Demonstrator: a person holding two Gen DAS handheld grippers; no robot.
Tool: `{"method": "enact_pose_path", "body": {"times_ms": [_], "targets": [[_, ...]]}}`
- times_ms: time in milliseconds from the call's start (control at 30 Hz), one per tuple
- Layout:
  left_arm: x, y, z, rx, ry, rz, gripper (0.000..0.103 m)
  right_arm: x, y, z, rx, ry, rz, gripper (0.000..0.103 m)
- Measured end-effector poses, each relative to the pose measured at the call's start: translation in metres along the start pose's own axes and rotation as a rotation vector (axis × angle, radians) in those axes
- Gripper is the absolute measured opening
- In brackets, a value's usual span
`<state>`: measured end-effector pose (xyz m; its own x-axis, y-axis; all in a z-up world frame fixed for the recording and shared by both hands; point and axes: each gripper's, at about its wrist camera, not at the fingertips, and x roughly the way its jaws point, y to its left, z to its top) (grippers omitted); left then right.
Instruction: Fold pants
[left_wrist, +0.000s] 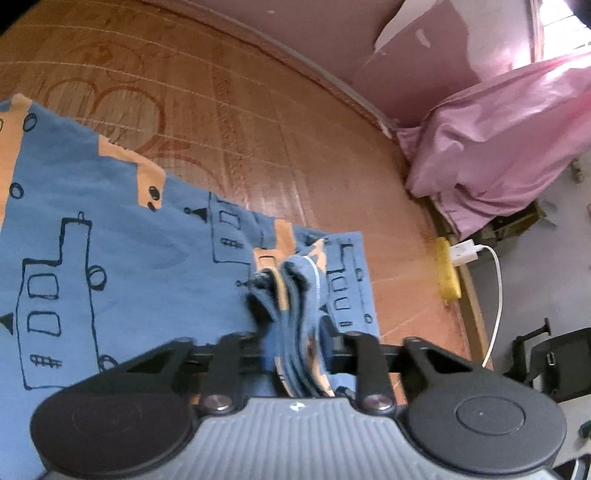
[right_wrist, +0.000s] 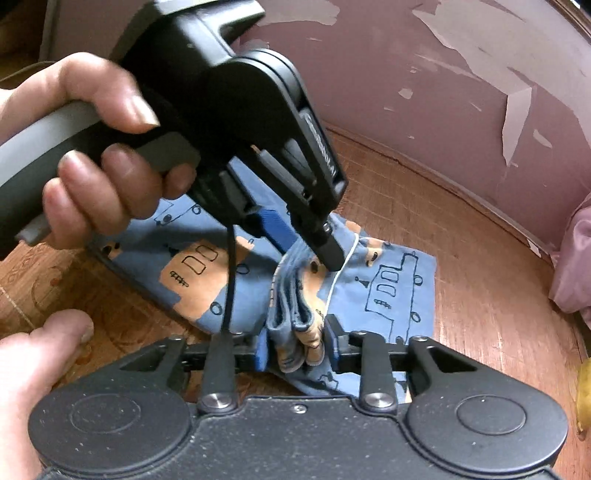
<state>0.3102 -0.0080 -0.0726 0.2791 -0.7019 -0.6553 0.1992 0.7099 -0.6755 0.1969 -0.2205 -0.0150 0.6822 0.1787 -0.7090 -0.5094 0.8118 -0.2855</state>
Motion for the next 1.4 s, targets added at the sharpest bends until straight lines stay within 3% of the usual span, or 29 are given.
{"method": "enact_pose_path", "body": {"times_ms": [33, 133, 433, 600, 700, 900, 1067, 1267, 1400], "targets": [[0.001, -0.001, 0.000, 0.001, 0.000, 0.016, 0.014, -0.001, 0.000, -0.002, 0.004, -0.002, -0.001, 0.020], [0.004, -0.007, 0.000, 0.009, -0.011, 0.040, 0.011, 0.000, -0.002, -0.002, 0.011, -0.002, 0.000, 0.014], [-0.010, -0.020, 0.005, 0.118, 0.020, 0.077, 0.011, -0.006, 0.005, 0.018, -0.101, 0.035, 0.026, 0.014], [-0.042, -0.005, 0.012, 0.164, 0.007, 0.026, 0.010, -0.011, 0.029, 0.037, -0.219, -0.013, 0.081, 0.014], [-0.067, 0.005, 0.010, 0.194, -0.022, 0.035, 0.010, -0.013, 0.043, 0.051, -0.262, -0.047, 0.138, 0.014], [-0.120, 0.037, -0.001, 0.136, -0.141, 0.095, 0.010, -0.006, 0.076, 0.081, -0.322, -0.102, 0.250, 0.014], [-0.147, 0.069, -0.004, 0.051, -0.195, 0.136, 0.010, 0.006, 0.101, 0.100, -0.368, -0.122, 0.318, 0.014], [-0.165, 0.097, -0.008, 0.010, -0.216, 0.174, 0.010, 0.017, 0.122, 0.113, -0.401, -0.119, 0.368, 0.014], [-0.158, 0.105, -0.009, 0.027, -0.168, 0.244, 0.012, 0.032, 0.132, 0.112, -0.418, -0.079, 0.395, 0.017]]}}
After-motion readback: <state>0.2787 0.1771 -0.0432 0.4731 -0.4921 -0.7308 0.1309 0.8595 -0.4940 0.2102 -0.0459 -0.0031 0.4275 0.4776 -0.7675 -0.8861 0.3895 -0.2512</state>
